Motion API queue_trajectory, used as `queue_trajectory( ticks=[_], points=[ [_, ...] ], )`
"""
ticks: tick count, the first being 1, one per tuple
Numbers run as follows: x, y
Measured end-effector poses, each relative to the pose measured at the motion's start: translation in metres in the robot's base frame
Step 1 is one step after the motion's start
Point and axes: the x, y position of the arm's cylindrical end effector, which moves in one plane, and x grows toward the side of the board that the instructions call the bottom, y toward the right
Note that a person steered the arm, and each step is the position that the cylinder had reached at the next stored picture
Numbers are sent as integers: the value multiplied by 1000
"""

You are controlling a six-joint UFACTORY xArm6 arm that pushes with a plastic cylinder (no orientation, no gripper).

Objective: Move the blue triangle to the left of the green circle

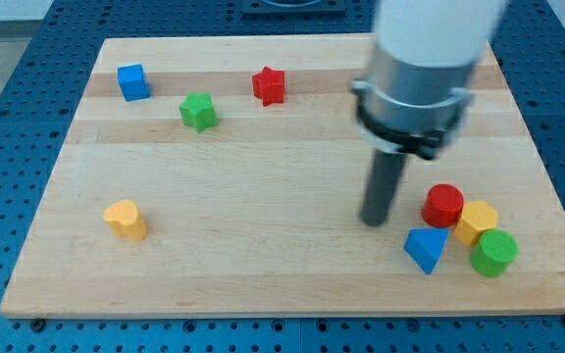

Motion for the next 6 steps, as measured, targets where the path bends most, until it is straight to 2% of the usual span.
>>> queue_trajectory(
  ticks=[2,3,4,5,6],
  points=[
    [-11,-155],
    [-13,-186],
    [-17,-187],
    [-63,-192],
    [-66,-192]
  ],
)
